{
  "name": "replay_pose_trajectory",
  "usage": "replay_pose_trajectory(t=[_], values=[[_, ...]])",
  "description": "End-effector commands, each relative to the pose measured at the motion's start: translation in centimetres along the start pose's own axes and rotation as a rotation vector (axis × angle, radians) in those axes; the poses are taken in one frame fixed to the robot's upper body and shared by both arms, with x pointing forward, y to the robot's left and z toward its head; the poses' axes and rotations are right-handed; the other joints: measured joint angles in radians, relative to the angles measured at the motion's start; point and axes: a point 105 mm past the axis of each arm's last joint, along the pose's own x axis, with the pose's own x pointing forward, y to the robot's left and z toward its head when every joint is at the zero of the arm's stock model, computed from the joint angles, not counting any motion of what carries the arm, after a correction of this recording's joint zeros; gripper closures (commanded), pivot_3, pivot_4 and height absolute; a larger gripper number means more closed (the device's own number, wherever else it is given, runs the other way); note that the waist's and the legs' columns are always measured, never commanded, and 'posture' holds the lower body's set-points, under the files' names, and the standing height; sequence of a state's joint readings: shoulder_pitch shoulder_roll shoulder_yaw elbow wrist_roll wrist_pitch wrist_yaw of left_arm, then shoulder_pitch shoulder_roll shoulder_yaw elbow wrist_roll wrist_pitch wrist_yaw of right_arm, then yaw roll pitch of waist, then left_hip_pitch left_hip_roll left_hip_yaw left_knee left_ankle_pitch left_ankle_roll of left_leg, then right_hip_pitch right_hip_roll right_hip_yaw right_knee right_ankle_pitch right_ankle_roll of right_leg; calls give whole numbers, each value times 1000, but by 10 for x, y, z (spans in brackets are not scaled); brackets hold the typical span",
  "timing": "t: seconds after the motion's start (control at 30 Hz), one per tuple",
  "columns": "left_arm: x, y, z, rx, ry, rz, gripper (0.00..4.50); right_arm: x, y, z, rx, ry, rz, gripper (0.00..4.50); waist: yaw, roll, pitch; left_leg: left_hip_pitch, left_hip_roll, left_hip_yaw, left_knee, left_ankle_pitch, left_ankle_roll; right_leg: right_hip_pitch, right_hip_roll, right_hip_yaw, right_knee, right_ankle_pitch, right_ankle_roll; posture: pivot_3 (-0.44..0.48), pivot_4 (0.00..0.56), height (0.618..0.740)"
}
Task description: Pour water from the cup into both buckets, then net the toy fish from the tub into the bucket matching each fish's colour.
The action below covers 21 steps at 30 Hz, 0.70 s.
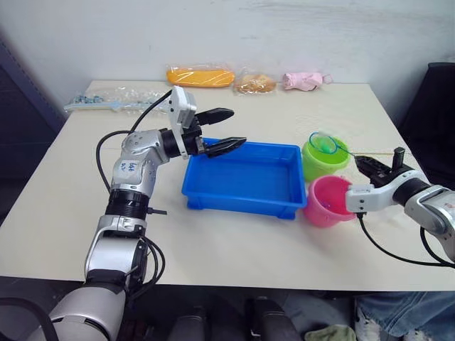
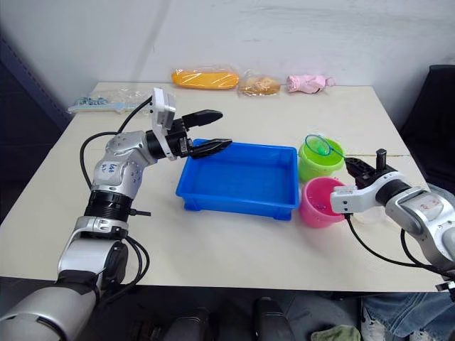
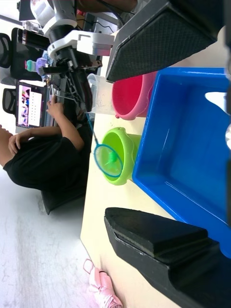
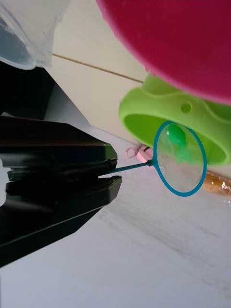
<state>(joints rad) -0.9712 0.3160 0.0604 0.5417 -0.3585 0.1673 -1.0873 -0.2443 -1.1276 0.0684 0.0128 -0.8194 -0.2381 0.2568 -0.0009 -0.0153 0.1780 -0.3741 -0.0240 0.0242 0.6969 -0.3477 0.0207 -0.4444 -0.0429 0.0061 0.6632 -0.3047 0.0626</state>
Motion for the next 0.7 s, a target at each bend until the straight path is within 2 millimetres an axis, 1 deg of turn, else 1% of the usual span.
replay_pose_trajectory(t=[0.03,0.23,0.4,0.43,0.47,0.5,0.57,0.6,0.67,0.7], values=[[2,0,9,26,-43,-7,17,-2,-15,-10,-49,36,-43,4500,0,0,0,0,0,0,0,0,0,0,0,0,0,0,0,0,150,740],[2,0,8,30,-57,1,17,-5,-8,-13,-85,47,-42,4500,0,0,0,0,0,0,0,0,0,0,0,0,0,0,0,0,150,740],[3,-2,10,43,-67,-7,17,-9,-1,-15,-44,69,-62,4500,1,0,0,0,0,0,0,0,0,0,0,0,0,0,0,0,150,740],[1,-2,9,40,-63,-9,17,-11,-8,-17,15,79,-100,4500,0,0,0,0,0,0,0,0,0,0,0,0,0,0,0,0,150,740],[-1,-1,9,37,-58,-11,17,-14,-16,-22,120,102,-148,4500,0,0,0,0,0,0,0,0,0,0,0,0,1,0,0,0,150,740],[-4,-1,8,33,-52,-15,17,-17,-25,-26,190,116,-194,4500,-1,0,0,0,0,0,0,0,0,0,0,0,1,0,0,0,150,740],[-12,-2,9,23,-53,-34,17,-23,-39,-28,317,98,-250,4500,-3,0,0,1,0,1,0,0,0,0,1,1,2,0,0,0,150,740],[-17,-4,11,15,-65,-54,17,-26,-46,-33,397,108,-286,4500,-3,0,0,1,0,1,0,0,0,0,1,1,2,0,0,0,150,740],[-32,-11,18,-28,-95,-127,17,-28,-60,-36,661,54,-323,4500,-7,0,0,2,1,1,0,0,-1,0,1,1,2,0,0,0,150,740],[-36,-13,20,-42,-101,-148,17,-29,-63,-35,735,25,-326,4500,-10,0,0,2,2,1,0,0,-1,1,2,1,2,0,0,0,150,740]])
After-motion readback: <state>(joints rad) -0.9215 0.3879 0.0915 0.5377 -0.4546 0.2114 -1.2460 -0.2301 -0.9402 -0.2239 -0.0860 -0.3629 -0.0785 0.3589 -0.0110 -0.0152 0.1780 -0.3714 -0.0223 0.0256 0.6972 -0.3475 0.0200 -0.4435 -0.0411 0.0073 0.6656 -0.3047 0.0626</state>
